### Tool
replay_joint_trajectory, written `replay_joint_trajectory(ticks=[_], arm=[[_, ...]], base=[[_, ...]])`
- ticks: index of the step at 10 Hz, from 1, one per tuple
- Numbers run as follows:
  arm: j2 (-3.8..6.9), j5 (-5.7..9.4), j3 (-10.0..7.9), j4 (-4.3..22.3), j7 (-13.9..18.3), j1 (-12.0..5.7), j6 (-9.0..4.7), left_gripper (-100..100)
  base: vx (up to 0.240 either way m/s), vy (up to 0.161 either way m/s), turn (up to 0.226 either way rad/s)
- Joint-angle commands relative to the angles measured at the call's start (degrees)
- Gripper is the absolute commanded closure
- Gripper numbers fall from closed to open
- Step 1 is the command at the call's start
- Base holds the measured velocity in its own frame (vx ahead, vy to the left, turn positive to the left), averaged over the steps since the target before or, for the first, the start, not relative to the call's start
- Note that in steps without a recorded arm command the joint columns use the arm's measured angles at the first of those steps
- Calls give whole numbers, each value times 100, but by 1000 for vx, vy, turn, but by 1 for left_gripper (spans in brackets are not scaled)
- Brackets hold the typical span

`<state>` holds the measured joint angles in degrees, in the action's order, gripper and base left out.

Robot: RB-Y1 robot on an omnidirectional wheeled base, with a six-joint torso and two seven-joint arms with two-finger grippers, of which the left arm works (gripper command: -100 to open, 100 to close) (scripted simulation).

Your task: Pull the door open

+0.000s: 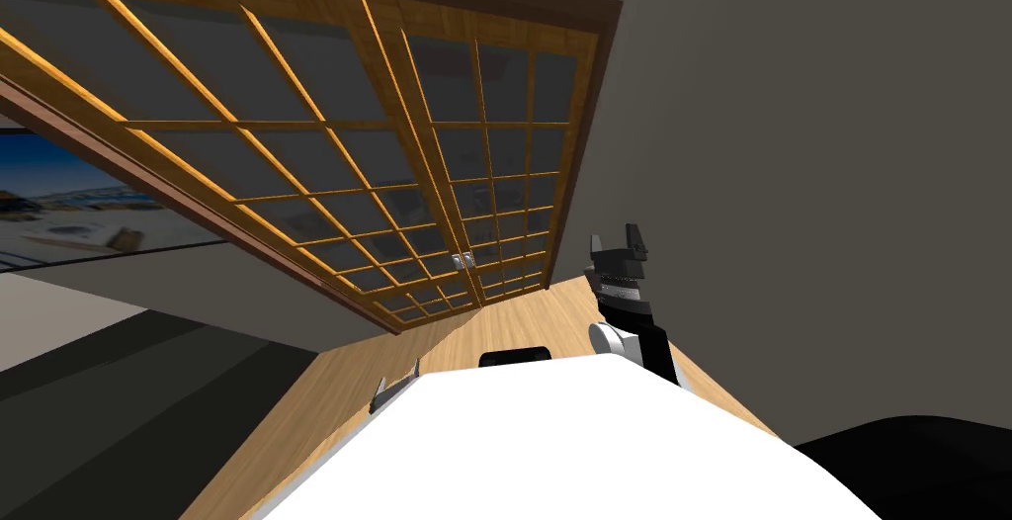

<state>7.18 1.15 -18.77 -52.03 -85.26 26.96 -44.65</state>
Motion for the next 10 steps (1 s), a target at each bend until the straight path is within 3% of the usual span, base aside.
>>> replay_joint_trajectory(ticks=[1, 3, 6, 10], arm=[[-23, 78, -174, 63, -61, 13, 58, -100], [-74, 175, -381, 199, -137, -86, 101, -100], [-213, 279, -579, 305, -238, -380, 142, -100], [-371, 309, -602, 275, -295, -760, 146, -100]], base=[[-98, 22, -116], [-64, 50, -152], [57, 100, -192], [143, 78, -136]])
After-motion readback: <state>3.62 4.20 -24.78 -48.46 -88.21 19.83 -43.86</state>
